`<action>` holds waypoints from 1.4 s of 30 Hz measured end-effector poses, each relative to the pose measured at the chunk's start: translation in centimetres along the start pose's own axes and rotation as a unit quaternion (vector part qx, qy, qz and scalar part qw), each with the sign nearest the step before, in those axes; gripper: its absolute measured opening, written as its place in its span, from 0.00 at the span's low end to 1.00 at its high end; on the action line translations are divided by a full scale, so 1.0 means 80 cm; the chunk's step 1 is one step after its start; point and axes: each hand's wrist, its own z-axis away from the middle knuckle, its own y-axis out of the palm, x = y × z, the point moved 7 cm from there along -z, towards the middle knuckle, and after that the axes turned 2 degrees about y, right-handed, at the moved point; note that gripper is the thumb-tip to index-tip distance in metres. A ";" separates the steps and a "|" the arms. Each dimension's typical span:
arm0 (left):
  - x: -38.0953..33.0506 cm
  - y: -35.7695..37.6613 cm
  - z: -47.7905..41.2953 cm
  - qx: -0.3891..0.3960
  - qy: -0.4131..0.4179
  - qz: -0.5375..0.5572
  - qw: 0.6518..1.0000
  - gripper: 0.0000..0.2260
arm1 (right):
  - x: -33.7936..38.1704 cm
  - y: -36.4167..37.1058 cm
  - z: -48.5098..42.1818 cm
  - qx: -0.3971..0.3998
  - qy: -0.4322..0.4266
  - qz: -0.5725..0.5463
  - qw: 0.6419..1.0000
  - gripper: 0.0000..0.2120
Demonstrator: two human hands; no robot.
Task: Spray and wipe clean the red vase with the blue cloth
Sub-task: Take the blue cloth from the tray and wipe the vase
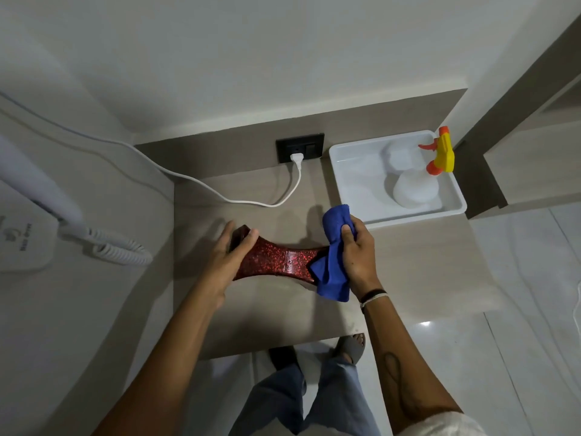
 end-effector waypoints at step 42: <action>-0.033 0.009 0.028 0.022 0.274 -0.275 0.921 0.51 | -0.009 0.030 0.068 0.001 -0.180 0.244 0.953 0.26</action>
